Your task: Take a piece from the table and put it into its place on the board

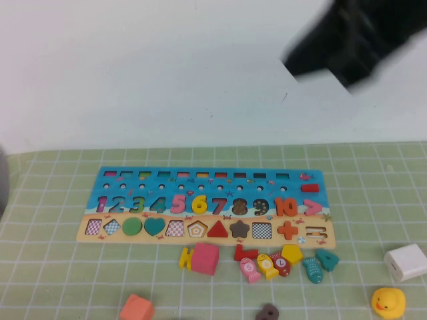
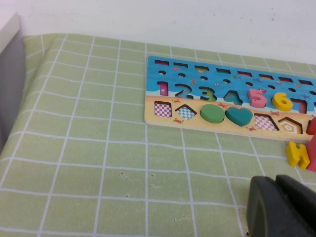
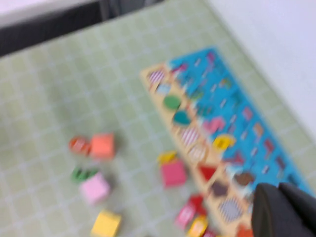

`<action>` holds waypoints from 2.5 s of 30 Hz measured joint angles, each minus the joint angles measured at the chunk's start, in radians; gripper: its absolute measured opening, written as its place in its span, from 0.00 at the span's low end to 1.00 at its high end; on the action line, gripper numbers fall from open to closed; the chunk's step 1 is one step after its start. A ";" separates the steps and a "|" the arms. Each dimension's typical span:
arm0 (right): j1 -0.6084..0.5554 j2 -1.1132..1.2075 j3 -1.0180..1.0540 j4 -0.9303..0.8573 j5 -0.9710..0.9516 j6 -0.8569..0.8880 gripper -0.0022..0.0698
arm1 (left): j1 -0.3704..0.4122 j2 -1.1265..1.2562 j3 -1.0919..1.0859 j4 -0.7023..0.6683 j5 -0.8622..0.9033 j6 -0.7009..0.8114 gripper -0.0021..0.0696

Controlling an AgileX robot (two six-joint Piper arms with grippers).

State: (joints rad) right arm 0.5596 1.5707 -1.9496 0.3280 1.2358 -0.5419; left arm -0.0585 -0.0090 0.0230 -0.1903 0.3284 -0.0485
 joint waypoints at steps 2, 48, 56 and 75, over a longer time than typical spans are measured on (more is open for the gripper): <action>0.000 -0.077 0.103 0.002 0.000 -0.005 0.03 | 0.000 0.000 0.000 0.000 0.000 0.000 0.03; -0.480 -1.463 1.915 -0.364 -1.187 0.364 0.03 | 0.000 0.000 0.000 0.000 0.000 0.000 0.03; -0.687 -1.556 1.976 -0.362 -1.190 0.364 0.03 | 0.000 0.000 0.000 0.000 0.000 0.000 0.03; -0.539 -1.571 1.980 -0.501 -0.989 0.714 0.03 | 0.000 0.000 0.000 0.000 0.000 0.000 0.03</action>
State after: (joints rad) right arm 0.0203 0.0002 0.0304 -0.1726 0.2465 0.1720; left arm -0.0585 -0.0090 0.0230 -0.1903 0.3284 -0.0485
